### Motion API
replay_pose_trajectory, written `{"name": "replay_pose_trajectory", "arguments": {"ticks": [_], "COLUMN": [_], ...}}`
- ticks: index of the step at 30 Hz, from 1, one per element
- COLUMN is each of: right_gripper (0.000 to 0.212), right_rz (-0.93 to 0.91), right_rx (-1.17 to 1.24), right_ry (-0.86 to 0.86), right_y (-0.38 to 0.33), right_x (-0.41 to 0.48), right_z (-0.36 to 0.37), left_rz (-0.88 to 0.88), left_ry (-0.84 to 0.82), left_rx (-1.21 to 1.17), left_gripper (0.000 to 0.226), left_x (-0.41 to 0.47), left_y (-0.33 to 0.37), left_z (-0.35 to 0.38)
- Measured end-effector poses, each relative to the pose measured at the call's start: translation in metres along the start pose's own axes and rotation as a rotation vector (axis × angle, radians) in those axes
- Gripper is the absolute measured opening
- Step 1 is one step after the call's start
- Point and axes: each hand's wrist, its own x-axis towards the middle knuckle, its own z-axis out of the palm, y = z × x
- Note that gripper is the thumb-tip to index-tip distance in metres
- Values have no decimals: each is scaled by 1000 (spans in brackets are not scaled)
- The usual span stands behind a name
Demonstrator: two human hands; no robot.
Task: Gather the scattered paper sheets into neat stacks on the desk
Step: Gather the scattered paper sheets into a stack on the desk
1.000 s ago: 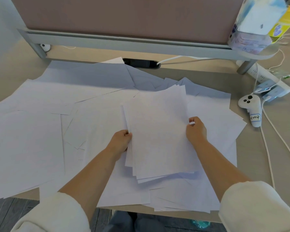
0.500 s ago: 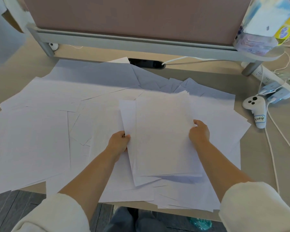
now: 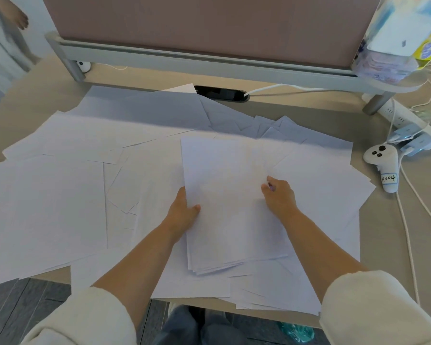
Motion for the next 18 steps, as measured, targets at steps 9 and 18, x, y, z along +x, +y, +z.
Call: {"name": "replay_pose_trajectory", "arguments": {"ticks": [9, 18], "right_gripper": [52, 16], "right_rz": [91, 79], "right_rx": [133, -145], "right_ry": [-110, -166], "right_y": [-16, -24], "right_x": [-13, -19], "right_z": [10, 36], "left_rz": [-87, -207], "left_ry": [64, 342], "left_rx": [-71, 365], "left_gripper": [34, 51], "left_x": [-1, -13], "left_y": [-3, -24], "left_z": [-27, -57]}}
